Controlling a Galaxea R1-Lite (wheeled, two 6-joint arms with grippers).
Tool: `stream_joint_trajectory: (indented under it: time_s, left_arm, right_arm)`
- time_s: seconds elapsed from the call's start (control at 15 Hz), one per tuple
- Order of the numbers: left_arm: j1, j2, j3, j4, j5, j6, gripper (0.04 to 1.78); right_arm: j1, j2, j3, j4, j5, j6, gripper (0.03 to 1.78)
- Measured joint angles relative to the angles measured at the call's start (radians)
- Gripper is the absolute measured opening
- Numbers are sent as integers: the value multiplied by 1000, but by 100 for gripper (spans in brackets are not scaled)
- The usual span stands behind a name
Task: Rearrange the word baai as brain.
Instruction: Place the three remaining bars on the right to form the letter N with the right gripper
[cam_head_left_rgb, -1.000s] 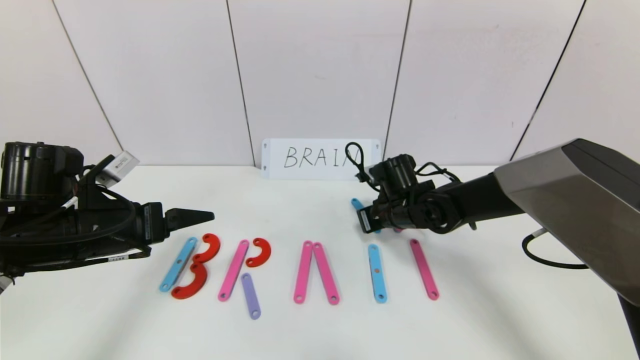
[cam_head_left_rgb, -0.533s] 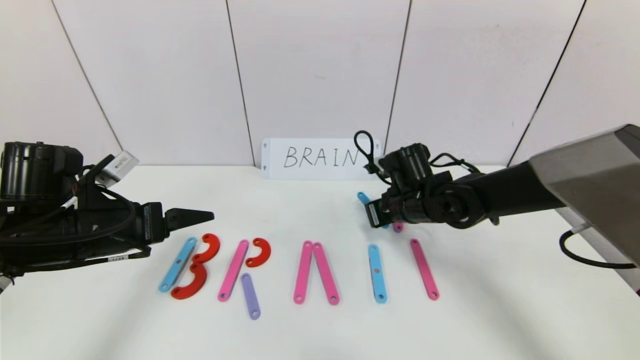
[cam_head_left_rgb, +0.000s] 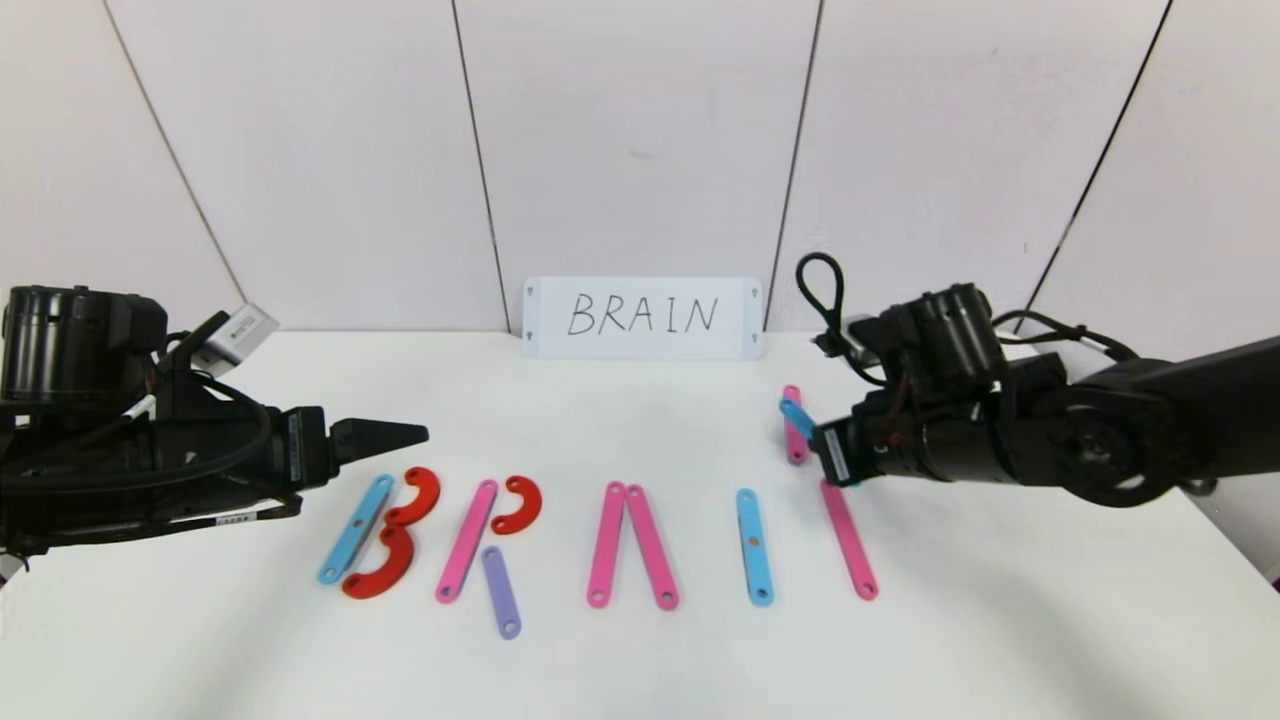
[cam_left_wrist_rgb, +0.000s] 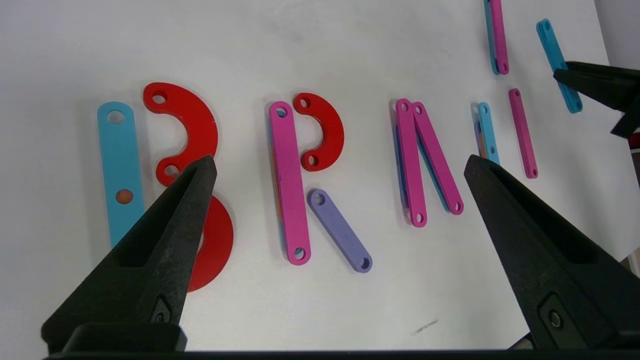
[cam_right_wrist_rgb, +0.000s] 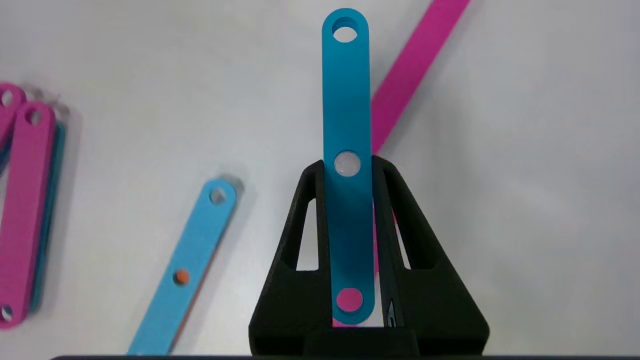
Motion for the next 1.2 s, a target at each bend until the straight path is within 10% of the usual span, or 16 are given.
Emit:
stream_joint_trajectory:
  time_s: [1.2]
  left_arm:
    - [-2,6,2,0,0,0,174]
  right_arm:
    - [-195,-83,362,-176,203,-98,28]
